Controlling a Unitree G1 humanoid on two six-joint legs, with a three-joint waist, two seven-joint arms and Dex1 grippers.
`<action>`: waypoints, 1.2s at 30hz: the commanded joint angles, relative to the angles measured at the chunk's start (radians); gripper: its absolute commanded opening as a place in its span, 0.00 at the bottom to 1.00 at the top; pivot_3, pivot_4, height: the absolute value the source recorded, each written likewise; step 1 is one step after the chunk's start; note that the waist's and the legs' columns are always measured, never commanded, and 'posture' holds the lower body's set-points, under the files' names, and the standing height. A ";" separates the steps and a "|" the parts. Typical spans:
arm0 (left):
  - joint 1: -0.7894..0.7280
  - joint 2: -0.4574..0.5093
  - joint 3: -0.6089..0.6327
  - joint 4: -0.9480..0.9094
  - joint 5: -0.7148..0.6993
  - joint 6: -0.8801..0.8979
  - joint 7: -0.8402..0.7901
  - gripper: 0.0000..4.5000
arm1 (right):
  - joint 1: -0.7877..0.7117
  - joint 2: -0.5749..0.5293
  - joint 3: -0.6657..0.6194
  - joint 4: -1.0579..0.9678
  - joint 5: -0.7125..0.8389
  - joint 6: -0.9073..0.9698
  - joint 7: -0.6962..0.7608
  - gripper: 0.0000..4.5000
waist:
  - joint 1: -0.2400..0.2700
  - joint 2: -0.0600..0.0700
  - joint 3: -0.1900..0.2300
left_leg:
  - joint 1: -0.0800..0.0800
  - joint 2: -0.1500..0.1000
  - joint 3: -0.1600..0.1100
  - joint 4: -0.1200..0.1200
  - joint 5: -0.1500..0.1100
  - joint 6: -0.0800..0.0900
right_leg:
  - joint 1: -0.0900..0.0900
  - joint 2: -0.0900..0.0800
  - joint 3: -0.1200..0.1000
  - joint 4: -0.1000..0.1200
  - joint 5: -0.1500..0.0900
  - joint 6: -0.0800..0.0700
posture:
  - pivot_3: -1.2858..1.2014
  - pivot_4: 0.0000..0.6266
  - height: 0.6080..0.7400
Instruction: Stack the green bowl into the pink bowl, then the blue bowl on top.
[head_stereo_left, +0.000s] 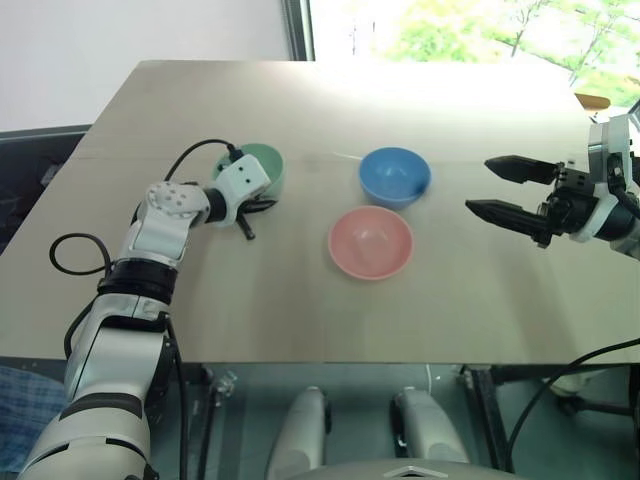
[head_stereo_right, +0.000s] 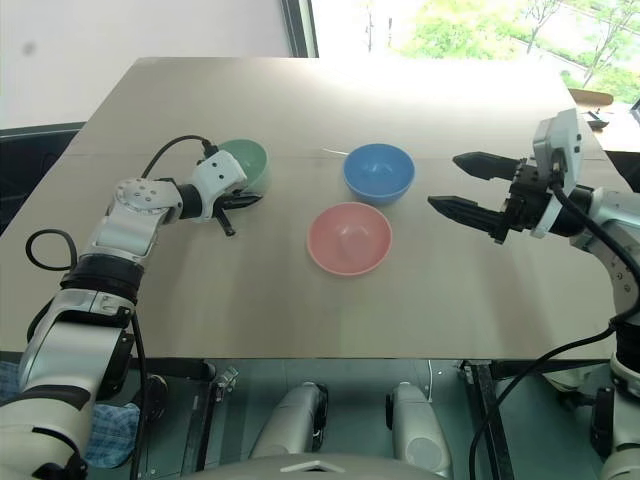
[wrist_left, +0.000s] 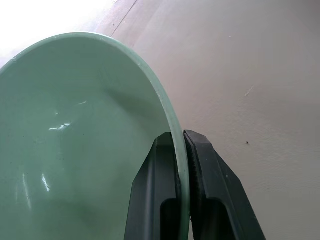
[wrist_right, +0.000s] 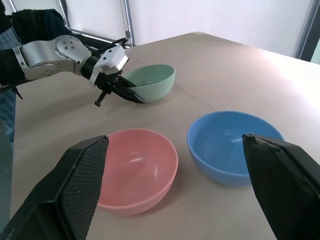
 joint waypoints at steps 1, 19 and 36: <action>-0.038 -0.015 0.031 -0.073 -0.031 0.002 -0.017 0.01 | 0.009 -0.029 -0.024 -0.011 0.015 -0.029 0.009 1.00 | 0.000 0.000 0.000 | 0.000 0.000 0.000 0.001 0.000 0.000 | 0.000 0.000 0.000 0.001 0.000 0.000 | 0.52 0.24 1.00; 0.077 -0.085 -0.081 -0.633 -0.271 -0.225 -0.426 0.01 | 0.026 -0.034 0.001 -0.039 0.053 -0.026 -0.016 1.00 | -0.001 0.000 0.000 | 0.001 0.000 0.001 0.003 0.000 0.000 | 0.000 0.000 0.002 0.003 0.000 0.000 | 0.52 0.24 1.00; 0.120 -0.101 0.033 -0.663 -0.457 -0.033 -0.378 0.93 | 0.056 -0.045 0.003 -0.045 0.057 -0.042 -0.018 1.00 | -0.002 0.000 0.000 | 0.001 0.001 0.001 0.003 0.000 0.000 | 0.000 0.001 0.002 0.002 0.000 0.000 | 0.52 0.24 1.00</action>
